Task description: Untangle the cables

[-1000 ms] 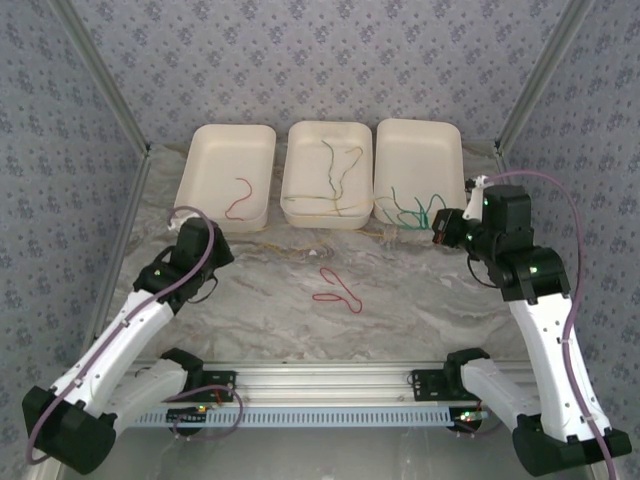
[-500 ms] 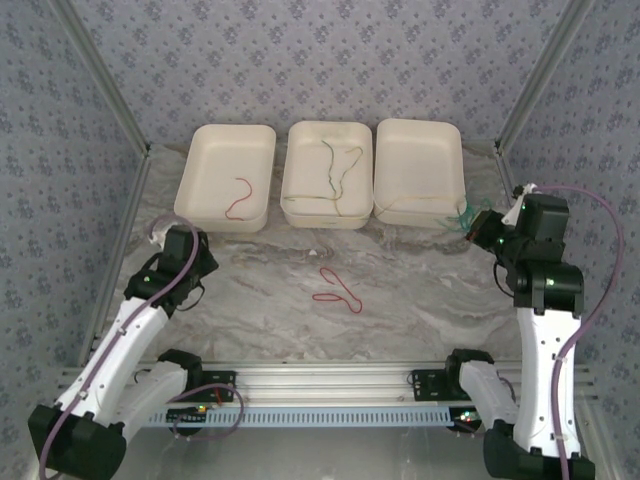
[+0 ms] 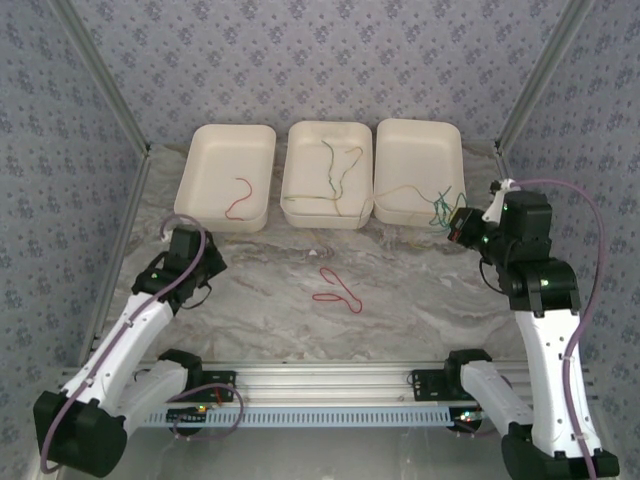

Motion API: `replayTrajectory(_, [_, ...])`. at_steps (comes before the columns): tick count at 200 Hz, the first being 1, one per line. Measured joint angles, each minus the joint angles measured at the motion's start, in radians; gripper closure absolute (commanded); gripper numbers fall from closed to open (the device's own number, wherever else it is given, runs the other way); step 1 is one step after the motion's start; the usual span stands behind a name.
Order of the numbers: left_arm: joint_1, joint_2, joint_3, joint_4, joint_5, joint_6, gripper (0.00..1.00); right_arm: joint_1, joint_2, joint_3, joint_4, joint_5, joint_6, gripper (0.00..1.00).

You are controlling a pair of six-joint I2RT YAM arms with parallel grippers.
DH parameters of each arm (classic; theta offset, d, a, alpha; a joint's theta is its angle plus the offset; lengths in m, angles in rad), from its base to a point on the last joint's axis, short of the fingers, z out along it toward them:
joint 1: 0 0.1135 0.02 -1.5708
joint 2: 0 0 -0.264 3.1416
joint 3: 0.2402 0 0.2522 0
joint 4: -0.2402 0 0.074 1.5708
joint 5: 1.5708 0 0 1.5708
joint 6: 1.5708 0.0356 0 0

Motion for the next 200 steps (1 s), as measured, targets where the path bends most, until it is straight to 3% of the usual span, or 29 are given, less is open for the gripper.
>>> replayTrajectory(34, [-0.002,0.005,0.076,-0.045,-0.014,0.016,1.0,0.074,0.005,-0.104,-0.001,0.092,0.02,1.0])
replayTrajectory(65, [-0.003,-0.008,0.178,-0.118,-0.087,0.031,1.0,0.151,0.069,-0.313,0.023,0.161,0.064,1.0])
replayTrajectory(92, [0.029,-0.055,0.25,-0.213,-0.168,0.048,1.0,0.136,0.132,-0.477,0.04,0.191,0.094,1.0])
replayTrajectory(115, [0.092,-0.074,0.351,-0.277,-0.201,0.077,1.0,0.083,0.135,-0.52,0.06,0.203,0.105,1.0])
replayTrajectory(200, [0.113,0.061,0.599,-0.251,-0.071,0.155,1.0,0.037,0.278,-0.521,0.181,0.198,0.113,1.0])
